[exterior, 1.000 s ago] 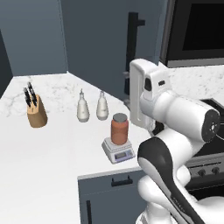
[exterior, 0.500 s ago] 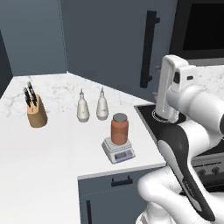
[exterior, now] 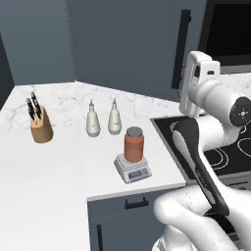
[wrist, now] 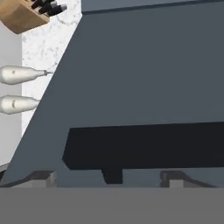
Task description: Pick the honey bottle and place it on the digital scale for weighing, and close the cabinet.
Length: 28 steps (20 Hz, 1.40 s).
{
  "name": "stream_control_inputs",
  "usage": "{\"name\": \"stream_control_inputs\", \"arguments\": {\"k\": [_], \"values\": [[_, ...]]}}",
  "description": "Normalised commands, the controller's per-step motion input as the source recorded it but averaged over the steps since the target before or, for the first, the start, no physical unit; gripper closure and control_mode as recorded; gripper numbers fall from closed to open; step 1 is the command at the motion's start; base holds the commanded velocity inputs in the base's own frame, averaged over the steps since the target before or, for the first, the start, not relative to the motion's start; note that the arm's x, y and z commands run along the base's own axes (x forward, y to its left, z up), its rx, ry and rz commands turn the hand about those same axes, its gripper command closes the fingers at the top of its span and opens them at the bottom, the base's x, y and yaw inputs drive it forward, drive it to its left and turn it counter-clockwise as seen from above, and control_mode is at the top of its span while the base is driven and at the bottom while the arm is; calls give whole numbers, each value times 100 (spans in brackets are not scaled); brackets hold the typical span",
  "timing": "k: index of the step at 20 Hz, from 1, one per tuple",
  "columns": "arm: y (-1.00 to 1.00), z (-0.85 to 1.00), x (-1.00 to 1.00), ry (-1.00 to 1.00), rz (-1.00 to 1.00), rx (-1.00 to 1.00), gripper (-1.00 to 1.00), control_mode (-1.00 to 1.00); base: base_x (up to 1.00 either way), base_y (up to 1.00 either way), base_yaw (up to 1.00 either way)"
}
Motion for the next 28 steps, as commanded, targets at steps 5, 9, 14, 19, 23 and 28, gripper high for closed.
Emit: {"name": "stream_control_inputs", "arguments": {"k": [5,9,14,19,23,28], "values": [[-14,0,82,1,-2,1,-100,-100,0,0,0],[-9,0,63,0,0,0,-100,-100,0,0,0],[-5,-1,69,1,1,0,-100,-100,0,0,0],[-1,-7,75,0,6,2,-100,-100,0,0,0],[-1,0,66,0,3,0,-100,-100,0,0,0],[0,-2,58,0,2,0,-100,-100,0,0,0]]}}
